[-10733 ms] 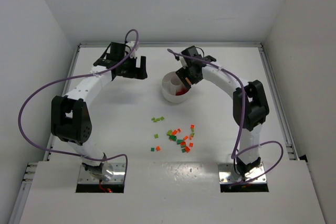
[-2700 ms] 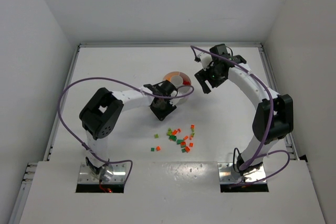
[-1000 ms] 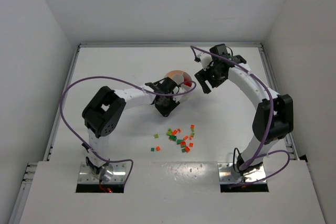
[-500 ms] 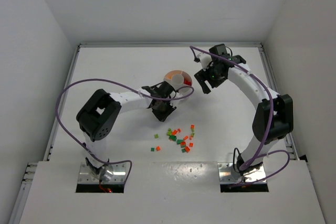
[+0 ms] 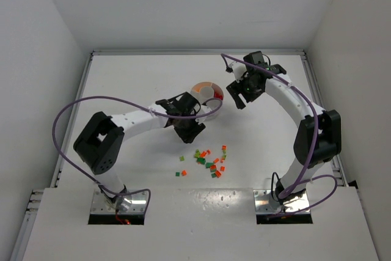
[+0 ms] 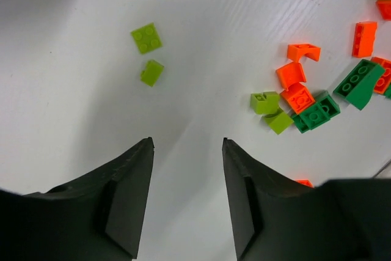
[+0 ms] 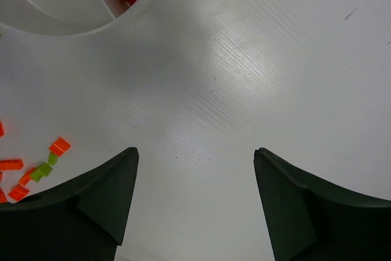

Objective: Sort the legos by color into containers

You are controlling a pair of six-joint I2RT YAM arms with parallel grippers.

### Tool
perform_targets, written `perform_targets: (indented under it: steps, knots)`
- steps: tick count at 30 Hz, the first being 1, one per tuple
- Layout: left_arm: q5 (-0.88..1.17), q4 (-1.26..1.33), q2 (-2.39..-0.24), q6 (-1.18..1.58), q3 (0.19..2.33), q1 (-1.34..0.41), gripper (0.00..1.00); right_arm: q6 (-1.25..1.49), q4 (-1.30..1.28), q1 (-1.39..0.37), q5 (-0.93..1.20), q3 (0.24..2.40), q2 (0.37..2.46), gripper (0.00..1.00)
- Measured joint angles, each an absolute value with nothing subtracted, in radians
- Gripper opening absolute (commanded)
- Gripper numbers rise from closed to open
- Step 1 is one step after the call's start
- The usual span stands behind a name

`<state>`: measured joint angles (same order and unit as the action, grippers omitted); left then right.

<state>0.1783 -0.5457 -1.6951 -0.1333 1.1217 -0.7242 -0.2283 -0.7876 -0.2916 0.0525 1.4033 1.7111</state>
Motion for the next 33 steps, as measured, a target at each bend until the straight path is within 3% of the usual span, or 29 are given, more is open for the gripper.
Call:
perform_targets:
  steps: [6, 15, 28, 33]
  knots:
    - [0.186, -0.549, -1.768, -0.2, 1.133, -0.725, 0.58, -0.228, -0.788, -0.292, 0.052, 1.403, 1.711, 0.76]
    - [0.175, -0.543, -1.885, -0.299, 1.238, -0.725, 0.53, -0.228, -0.788, -0.291, 0.052, 1.403, 1.71, 0.76]
    - [0.172, -0.53, -1.947, -0.355, 1.284, -0.725, 0.43, -0.229, -0.788, -0.291, 0.052, 1.403, 1.707, 0.76]
    - [0.173, -0.518, -1.95, -0.36, 1.288, -0.725, 0.33, -0.229, -0.788, -0.291, 0.052, 1.403, 1.707, 0.76]
